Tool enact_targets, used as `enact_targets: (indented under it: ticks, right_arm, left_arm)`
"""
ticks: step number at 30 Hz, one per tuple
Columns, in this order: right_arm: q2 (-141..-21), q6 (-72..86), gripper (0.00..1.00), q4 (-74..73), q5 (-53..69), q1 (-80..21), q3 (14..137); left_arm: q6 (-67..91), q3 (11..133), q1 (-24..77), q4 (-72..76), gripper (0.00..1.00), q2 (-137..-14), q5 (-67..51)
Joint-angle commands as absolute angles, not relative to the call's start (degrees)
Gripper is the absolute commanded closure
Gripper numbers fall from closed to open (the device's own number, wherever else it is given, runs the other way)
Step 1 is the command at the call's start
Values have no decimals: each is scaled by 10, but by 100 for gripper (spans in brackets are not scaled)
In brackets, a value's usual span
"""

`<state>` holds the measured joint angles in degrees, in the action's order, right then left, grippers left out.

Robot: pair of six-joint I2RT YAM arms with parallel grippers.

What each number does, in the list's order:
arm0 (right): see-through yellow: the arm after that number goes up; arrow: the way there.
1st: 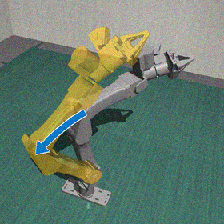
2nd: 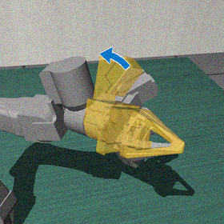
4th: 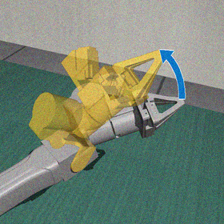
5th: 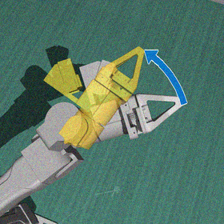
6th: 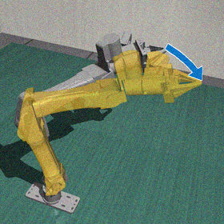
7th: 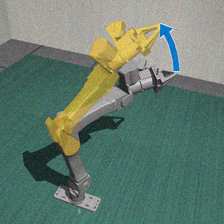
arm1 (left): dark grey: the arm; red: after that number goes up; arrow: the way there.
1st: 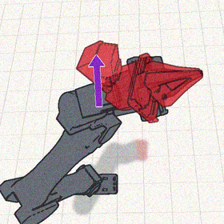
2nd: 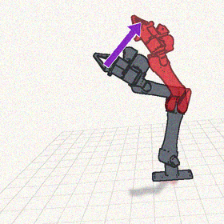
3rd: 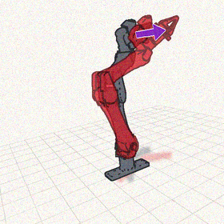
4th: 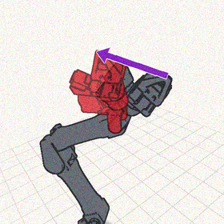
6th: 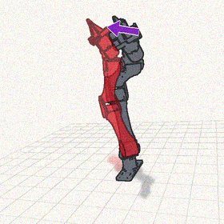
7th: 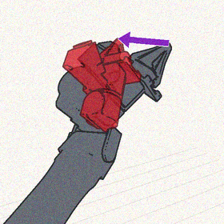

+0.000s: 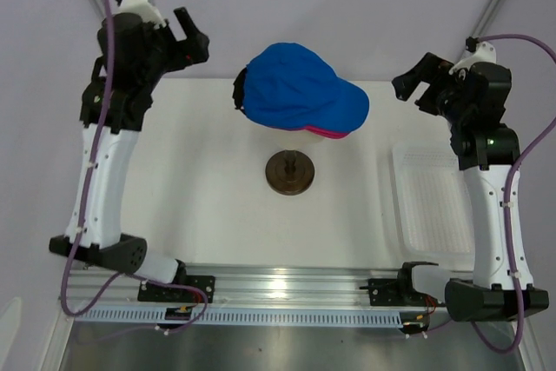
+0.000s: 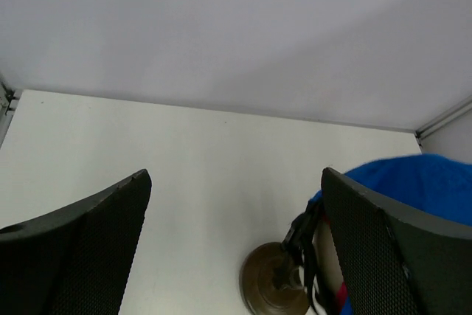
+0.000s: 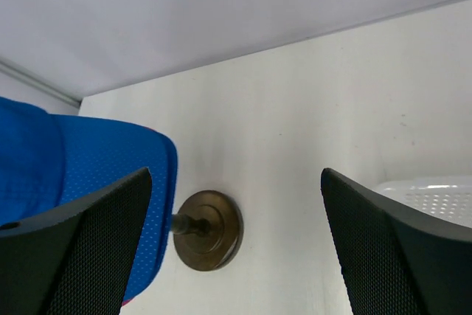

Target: Stack the hats

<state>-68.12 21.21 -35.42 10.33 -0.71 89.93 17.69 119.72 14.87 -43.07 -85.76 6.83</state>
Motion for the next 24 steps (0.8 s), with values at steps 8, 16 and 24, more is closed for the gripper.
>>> enact_targets:
  ticks: [8, 16, 24]
  right_arm:
    - [-567, 207, 1, -350, -61, -5, 765]
    - [-478, 252, 0, -303, -42, -5, 620]
    - [-447, 266, 0, -279, -25, -6, 556]
  left_arm:
    - [159, 813, 117, -390, 1, -556, -31]
    - [205, 580, 116, -359, 1, -369, -87]
    - [193, 524, 116, -363, 0, -334, -71]
